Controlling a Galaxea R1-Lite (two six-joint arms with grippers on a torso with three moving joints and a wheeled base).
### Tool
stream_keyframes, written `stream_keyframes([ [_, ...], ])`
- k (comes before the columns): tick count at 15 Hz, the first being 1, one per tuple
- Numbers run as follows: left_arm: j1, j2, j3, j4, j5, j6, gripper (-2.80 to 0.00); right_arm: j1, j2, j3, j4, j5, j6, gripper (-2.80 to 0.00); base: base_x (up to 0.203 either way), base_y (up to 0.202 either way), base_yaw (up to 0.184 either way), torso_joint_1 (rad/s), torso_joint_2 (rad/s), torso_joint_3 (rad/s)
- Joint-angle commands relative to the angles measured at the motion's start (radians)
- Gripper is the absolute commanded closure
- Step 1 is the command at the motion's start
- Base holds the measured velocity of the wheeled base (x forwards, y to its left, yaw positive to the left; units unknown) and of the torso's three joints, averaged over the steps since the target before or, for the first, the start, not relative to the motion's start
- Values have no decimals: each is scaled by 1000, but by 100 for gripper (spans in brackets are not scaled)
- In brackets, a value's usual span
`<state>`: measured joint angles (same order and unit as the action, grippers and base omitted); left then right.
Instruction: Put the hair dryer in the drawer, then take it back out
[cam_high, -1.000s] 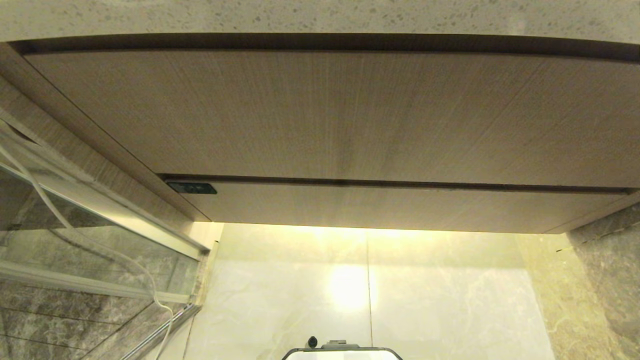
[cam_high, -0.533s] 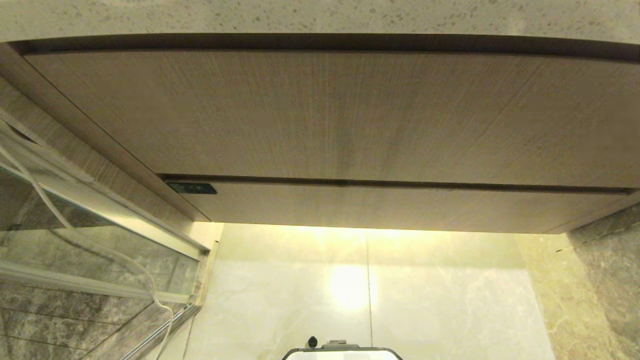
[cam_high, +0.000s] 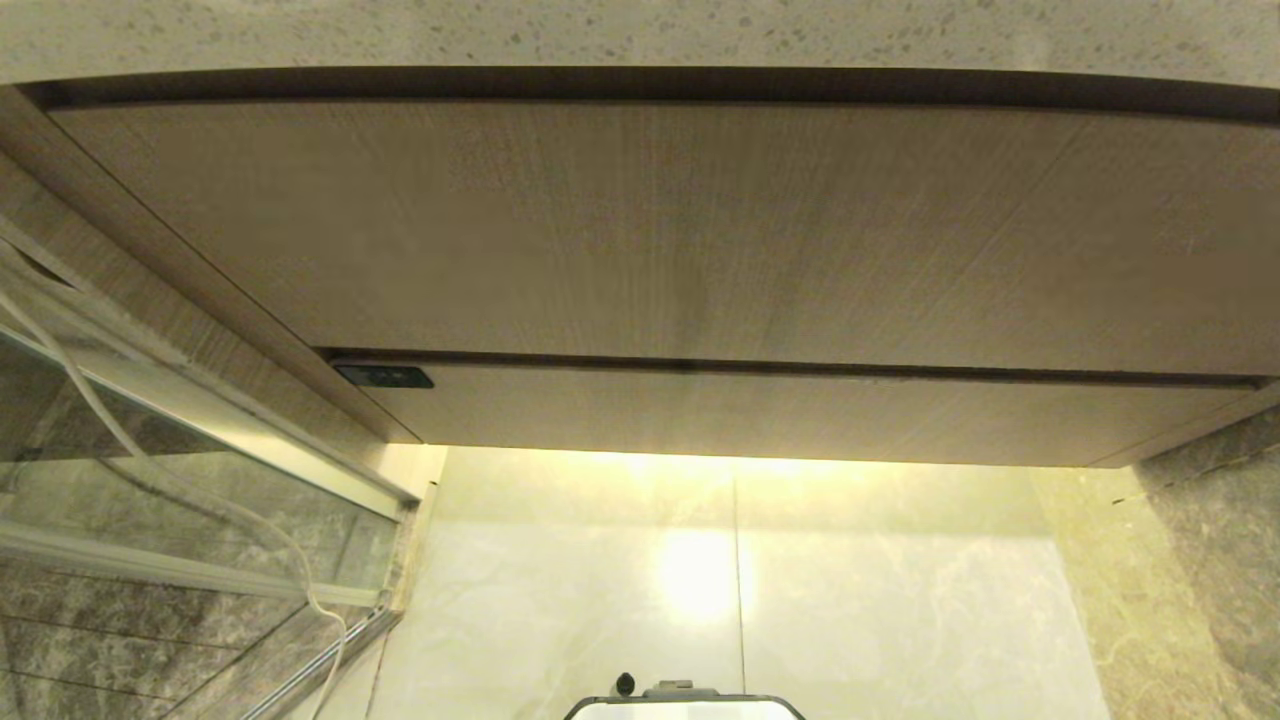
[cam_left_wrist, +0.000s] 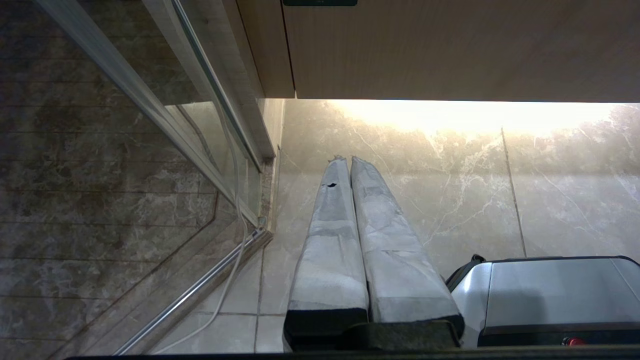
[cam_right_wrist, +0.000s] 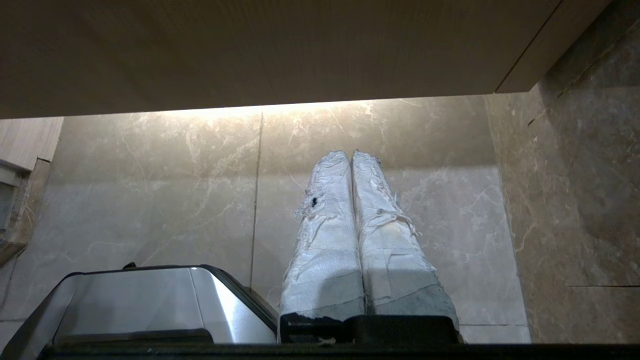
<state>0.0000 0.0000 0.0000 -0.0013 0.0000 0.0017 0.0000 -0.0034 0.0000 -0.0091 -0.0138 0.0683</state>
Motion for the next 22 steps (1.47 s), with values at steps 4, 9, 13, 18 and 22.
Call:
stream_keyframes([
  [4, 0, -2, 0, 0, 0, 0, 0, 0, 2, 2, 0, 0, 1, 0, 0, 0, 0, 0, 0, 0],
  [9, 0, 0, 0, 0, 0, 0, 0, 0, 2, 2, 0, 0, 1, 0, 0, 0, 0, 0, 0, 0],
  [13, 0, -2, 0, 0, 0, 0, 0, 0, 2, 2, 0, 0, 1, 0, 0, 0, 0, 0, 0, 0],
  [18, 0, -1, 0, 0, 0, 0, 0, 0, 2, 2, 0, 0, 1, 0, 0, 0, 0, 0, 0, 0],
  [22, 0, -1, 0, 0, 0, 0, 0, 0, 2, 2, 0, 0, 1, 0, 0, 0, 0, 0, 0, 0],
])
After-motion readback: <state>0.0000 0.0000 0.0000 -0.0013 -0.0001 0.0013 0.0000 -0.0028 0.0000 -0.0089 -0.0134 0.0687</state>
